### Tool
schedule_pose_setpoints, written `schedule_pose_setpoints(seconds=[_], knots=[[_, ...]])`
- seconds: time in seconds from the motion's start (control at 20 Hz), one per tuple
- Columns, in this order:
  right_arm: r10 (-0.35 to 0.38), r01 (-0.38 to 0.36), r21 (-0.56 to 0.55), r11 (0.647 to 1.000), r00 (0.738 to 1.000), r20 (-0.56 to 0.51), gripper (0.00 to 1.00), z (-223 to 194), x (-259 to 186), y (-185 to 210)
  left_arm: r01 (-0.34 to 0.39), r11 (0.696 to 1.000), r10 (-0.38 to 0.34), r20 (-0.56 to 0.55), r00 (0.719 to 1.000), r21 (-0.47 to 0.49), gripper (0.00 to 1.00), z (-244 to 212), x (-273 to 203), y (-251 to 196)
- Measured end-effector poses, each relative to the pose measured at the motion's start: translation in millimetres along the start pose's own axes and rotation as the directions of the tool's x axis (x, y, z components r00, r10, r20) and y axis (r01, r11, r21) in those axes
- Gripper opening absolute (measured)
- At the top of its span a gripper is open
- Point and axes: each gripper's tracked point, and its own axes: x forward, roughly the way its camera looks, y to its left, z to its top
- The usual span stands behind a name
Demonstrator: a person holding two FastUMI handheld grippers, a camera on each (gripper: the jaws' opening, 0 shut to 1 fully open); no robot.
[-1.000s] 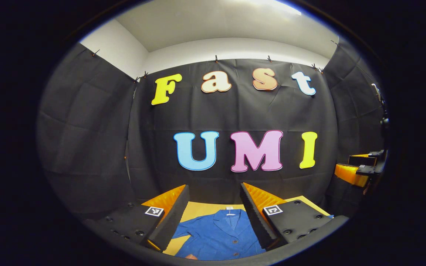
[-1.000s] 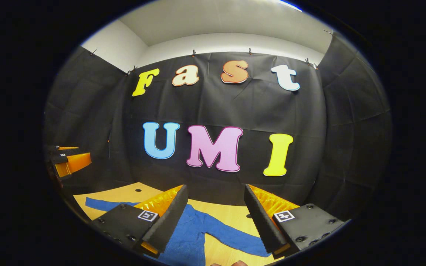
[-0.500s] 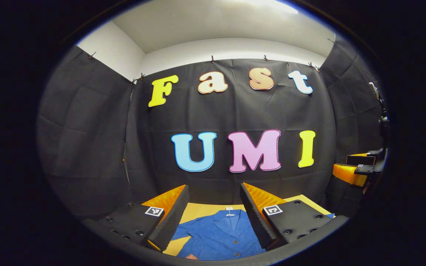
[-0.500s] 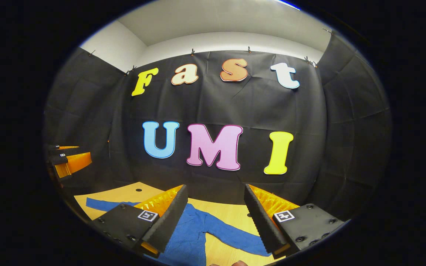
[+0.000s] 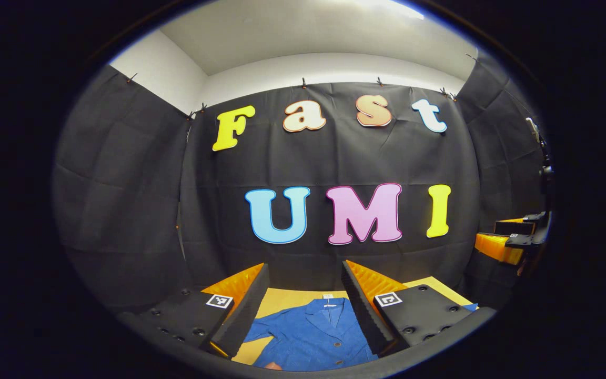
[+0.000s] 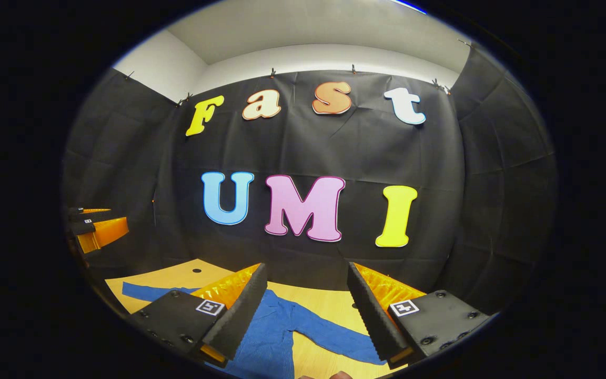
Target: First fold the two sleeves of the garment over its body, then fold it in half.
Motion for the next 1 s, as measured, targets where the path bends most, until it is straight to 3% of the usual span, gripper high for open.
schedule_pose_setpoints(seconds=[0.75, 1.0], knots=[[-0.015, 0.015, -0.001, 1.0, 1.0, -0.017, 0.98, -5.0, -1.1, -1.6, 0.008, 1.0, -0.008, -0.012, 1.0, -0.012, 0.8, -7.2, 1.9, 2.1], [-0.051, 0.051, -0.001, 0.999, 0.998, -0.022, 0.98, -6.8, -3.0, -9.2, 0.037, 0.999, -0.038, -0.019, 0.999, -0.017, 0.8, -10.6, 9.6, -0.5]])
